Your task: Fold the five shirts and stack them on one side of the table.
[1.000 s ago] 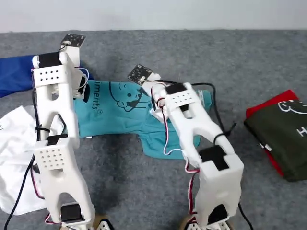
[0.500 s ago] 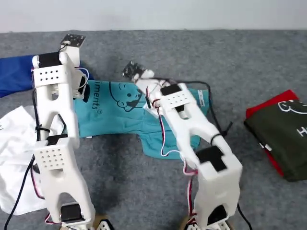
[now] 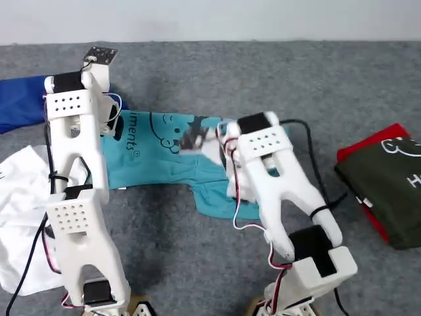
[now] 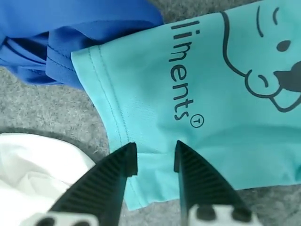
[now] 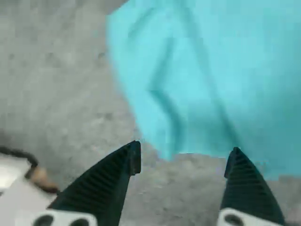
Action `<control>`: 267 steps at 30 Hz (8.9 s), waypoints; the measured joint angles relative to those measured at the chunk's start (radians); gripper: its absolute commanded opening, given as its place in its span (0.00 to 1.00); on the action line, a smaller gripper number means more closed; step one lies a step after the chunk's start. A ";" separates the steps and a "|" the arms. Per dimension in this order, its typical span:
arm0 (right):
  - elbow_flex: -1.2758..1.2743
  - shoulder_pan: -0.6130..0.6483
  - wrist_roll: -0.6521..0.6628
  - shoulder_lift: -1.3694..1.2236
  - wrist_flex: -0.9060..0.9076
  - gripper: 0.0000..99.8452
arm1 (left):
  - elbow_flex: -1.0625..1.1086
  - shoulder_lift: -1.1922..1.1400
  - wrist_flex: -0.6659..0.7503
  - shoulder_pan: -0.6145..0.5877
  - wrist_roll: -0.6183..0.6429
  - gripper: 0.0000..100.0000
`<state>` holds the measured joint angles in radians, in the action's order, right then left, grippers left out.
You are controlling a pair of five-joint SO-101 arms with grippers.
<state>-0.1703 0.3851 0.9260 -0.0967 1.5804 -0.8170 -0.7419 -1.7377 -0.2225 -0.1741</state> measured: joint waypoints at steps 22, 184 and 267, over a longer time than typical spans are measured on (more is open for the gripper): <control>-0.270 0.000 0.089 0.000 -0.176 0.18 | 0.002 0.000 0.000 0.000 0.000 0.14; -0.063 -0.476 -0.305 0.545 -0.075 0.37 | -0.098 0.041 0.002 0.511 0.296 0.01; 0.092 -0.301 -0.683 -0.218 -0.712 0.37 | -0.793 -0.307 0.003 0.160 0.345 0.11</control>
<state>-0.0783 0.0844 0.2432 -0.3145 0.8684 -1.6103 -1.0487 -1.7346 -0.0629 0.1711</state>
